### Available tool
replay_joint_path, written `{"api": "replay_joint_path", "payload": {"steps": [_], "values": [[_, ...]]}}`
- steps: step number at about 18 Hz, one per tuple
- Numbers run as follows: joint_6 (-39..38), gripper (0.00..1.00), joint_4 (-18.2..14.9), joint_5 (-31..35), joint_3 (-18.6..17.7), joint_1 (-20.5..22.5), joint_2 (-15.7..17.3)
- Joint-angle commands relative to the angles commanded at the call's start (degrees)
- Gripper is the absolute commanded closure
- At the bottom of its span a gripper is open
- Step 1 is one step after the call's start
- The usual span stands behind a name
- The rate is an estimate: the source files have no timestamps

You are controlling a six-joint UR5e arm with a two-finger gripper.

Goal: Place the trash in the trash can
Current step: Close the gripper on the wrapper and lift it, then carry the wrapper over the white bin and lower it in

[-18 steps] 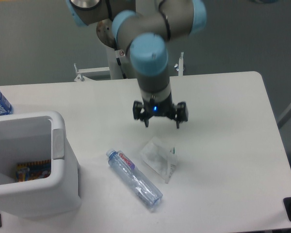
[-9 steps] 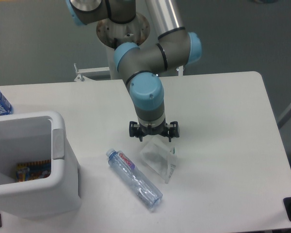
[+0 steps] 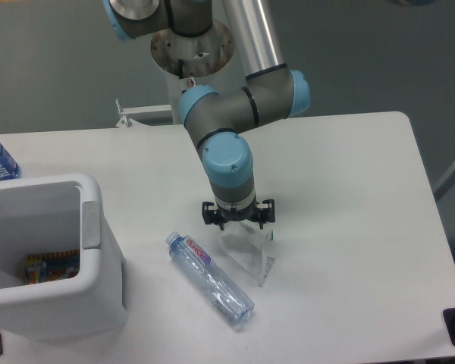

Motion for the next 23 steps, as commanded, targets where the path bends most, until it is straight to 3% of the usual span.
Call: {"api": "replay_joint_path", "payload": {"steps": [2,7,13,19,23], "values": [[0.0,0.99,-0.1,1.2,0.0,0.0,0.0],[0.6,1.00,-0.3,1.1,0.6,1.3,0.6],[1.7,1.00,-1.8,-0.9,4.2,4.6,4.7],[0.8,1.00,-7.2,-12.4,13.3,7.6,7.6],[-5.4,1.00,-8.7,-20.2,15.9,7.0,10.2]]}}
